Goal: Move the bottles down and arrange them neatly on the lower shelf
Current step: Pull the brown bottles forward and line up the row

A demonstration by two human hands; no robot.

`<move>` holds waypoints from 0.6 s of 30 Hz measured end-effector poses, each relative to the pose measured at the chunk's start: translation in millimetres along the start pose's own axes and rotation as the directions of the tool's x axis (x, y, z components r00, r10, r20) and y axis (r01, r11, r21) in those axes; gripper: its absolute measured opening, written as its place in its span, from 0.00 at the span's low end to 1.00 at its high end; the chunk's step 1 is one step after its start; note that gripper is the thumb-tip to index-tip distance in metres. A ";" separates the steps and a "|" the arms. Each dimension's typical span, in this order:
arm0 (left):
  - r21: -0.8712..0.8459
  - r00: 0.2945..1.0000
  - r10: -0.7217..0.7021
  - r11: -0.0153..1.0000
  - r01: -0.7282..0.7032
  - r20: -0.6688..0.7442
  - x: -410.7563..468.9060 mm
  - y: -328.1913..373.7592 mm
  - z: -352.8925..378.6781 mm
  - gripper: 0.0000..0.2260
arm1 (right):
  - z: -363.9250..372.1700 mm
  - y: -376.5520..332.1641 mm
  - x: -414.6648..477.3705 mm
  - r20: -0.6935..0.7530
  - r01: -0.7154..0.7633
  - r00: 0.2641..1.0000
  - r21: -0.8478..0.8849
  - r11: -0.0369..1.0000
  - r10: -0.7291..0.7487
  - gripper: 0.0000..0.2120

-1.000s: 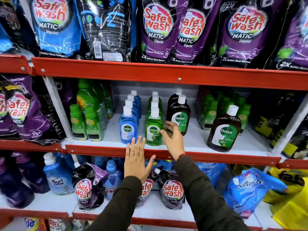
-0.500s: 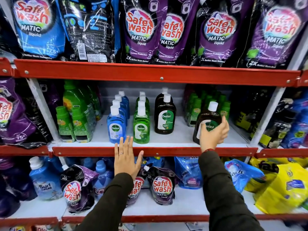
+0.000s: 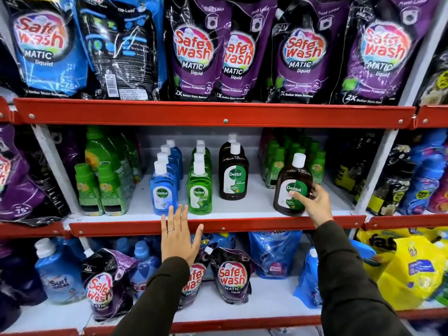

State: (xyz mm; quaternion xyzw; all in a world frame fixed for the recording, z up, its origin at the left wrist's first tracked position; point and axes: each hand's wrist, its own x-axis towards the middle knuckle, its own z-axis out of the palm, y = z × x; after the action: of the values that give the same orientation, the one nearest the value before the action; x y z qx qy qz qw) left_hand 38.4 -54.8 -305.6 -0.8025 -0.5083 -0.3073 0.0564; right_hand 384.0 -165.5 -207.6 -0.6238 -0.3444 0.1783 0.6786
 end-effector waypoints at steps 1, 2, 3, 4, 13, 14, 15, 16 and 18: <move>-0.003 1.000 0.002 1.000 -0.002 -0.003 -0.1 0.1 -0.5 0.37 | 1.4 0.2 -1.0 0.012 0.002 1.000 -0.001 1.000 -0.002 0.29; -0.006 1.000 0.004 1.000 -0.004 -0.006 -0.2 -0.1 -0.7 0.37 | 3.9 0.9 -1.6 0.032 0.010 0.999 0.004 1.000 -0.010 0.30; -0.008 1.000 0.006 1.000 -0.006 -0.008 0.0 -0.3 -0.5 0.37 | 7.2 0.0 -2.9 0.046 0.013 0.999 0.002 1.000 -0.013 0.30; -0.005 1.000 0.007 1.000 -0.007 -0.010 0.3 -0.6 -0.2 0.37 | 11.7 -1.1 -4.0 0.059 0.024 0.998 0.011 1.000 -0.025 0.30; 0.009 1.000 0.011 1.000 -0.011 -0.006 0.3 -4.6 2.5 0.35 | 78.8 -20.7 -7.2 0.273 0.062 0.959 0.043 0.997 -0.072 0.25; 0.009 1.000 0.012 1.000 -0.012 -0.005 0.3 -5.1 2.7 0.35 | 86.2 -21.3 -7.5 0.291 0.063 0.954 0.038 0.997 -0.071 0.25; 0.008 1.000 0.013 1.000 -0.013 -0.004 0.3 -4.9 3.0 0.35 | 92.0 -22.1 -8.5 0.308 0.065 0.949 0.028 0.997 -0.071 0.25; 0.010 1.000 0.013 1.000 -0.013 -0.003 0.2 -5.9 3.1 0.35 | 98.4 -21.8 -9.4 0.324 0.066 0.944 0.023 0.998 -0.070 0.24; 0.009 1.000 0.018 1.000 -0.018 -0.004 -0.3 -6.5 3.5 0.34 | 106.2 -20.7 -11.4 0.348 0.066 0.935 0.009 0.998 -0.065 0.24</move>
State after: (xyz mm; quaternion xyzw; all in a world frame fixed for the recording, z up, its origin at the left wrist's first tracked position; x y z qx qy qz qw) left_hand 34.3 -50.5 -310.0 -0.8061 -0.5024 -0.3060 0.0636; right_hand 298.9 -99.5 -192.0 -0.5717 -0.4798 0.2623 0.6117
